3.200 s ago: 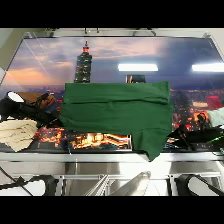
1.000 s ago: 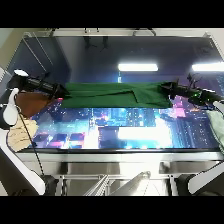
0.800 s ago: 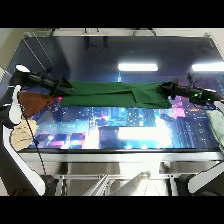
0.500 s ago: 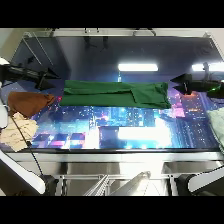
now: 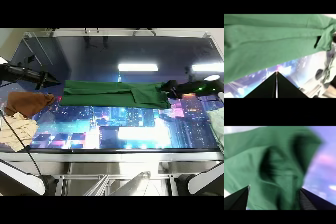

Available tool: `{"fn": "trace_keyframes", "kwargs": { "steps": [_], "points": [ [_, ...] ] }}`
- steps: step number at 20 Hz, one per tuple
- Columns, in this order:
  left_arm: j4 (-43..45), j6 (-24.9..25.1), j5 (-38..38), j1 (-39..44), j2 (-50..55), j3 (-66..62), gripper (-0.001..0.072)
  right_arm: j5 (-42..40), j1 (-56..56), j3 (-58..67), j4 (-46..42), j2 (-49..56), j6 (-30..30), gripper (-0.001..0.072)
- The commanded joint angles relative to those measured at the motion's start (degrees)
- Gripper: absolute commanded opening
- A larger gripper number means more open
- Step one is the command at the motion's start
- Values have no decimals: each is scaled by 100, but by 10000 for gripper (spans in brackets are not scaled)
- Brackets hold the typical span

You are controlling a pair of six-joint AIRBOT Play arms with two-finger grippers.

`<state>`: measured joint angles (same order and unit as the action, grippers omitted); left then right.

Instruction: Fold the shirts.

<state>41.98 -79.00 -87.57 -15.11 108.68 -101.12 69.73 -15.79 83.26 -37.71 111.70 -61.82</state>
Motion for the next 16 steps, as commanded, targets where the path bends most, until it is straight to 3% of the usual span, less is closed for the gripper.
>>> {"fn": "trace_keyframes", "kwargs": {
  "steps": [1, 3, 6, 11, 16],
  "points": [
    [15, 166, 448, 616, -48, 74, -4, -72, 581, 42, -216, 125, -144, 403],
    [50, 181, 1051, 1095, 24, 74, -4, -81, 774, 116, -219, 122, -155, 20],
    [52, 184, 1742, 1878, 433, 52, -4, 24, 761, 210, -219, 15, -210, 19],
    [59, 105, 1923, 3080, 1731, -1097, -5, 754, 428, 236, -221, -411, -254, 19],
    [811, -680, 2218, 3438, 2323, -1777, -4, 1032, 337, 236, -223, -614, -177, 18]
  ]
}}
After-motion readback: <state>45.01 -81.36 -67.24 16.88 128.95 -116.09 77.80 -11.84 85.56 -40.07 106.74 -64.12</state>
